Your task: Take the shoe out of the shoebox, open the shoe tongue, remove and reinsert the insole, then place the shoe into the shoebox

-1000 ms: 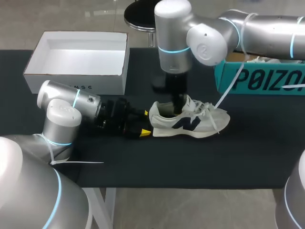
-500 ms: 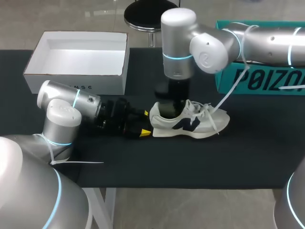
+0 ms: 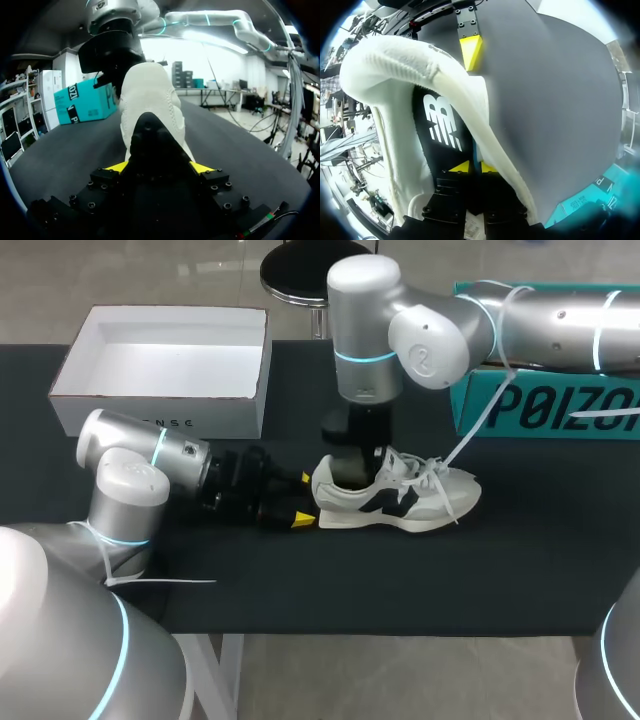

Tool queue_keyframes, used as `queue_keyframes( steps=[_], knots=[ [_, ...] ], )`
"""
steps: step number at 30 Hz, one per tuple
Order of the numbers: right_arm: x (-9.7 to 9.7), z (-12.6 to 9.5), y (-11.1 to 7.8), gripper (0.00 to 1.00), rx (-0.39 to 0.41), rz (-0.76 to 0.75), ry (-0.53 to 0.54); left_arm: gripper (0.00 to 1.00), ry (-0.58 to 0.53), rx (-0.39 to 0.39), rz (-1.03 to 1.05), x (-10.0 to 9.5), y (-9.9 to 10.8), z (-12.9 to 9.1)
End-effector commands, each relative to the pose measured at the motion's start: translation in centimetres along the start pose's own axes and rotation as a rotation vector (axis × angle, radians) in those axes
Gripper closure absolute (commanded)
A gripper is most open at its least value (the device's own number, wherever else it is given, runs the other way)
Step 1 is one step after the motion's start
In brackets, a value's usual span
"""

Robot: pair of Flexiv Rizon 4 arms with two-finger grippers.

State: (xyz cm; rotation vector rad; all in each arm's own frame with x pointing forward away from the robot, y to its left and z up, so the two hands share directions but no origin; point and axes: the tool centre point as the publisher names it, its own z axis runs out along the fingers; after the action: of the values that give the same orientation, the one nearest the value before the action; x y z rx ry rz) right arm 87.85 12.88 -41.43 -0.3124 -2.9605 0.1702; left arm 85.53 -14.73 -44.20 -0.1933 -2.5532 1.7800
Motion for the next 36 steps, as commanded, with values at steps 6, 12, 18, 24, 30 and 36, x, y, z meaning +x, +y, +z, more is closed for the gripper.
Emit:
queue_keyframes(
  steps=[6,12,18,24,30,36],
  knots=[
    [1.1,0.6,0.7,1.0,-0.005,0.013,-0.04,1.0,0.0,-0.001,-0.001,-0.2,0.0,0.4],
    [0.9,-1.0,0.7,1.0,-0.02,0.024,-0.06,1.0,0.0,-0.001,-0.001,-0.2,0.0,0.4],
    [0.6,-2.2,0.7,1.0,-0.027,0.031,-0.081,1.0,0.0,-0.001,-0.001,-0.2,0.0,0.4],
    [0.3,-2.6,0.6,1.0,-0.032,0.046,-0.085,1.0,0.0,-0.001,-0.001,-0.2,0.0,0.4],
    [0.0,-2.8,0.6,1.0,-0.039,0.058,-0.085,1.0,0.0,-0.001,-0.001,-0.2,0.0,0.4],
    [-0.2,-3.4,0.6,1.0,-0.057,0.073,-0.098,1.0,0.0,-0.001,-0.001,-0.2,0.0,0.4]
  ],
)
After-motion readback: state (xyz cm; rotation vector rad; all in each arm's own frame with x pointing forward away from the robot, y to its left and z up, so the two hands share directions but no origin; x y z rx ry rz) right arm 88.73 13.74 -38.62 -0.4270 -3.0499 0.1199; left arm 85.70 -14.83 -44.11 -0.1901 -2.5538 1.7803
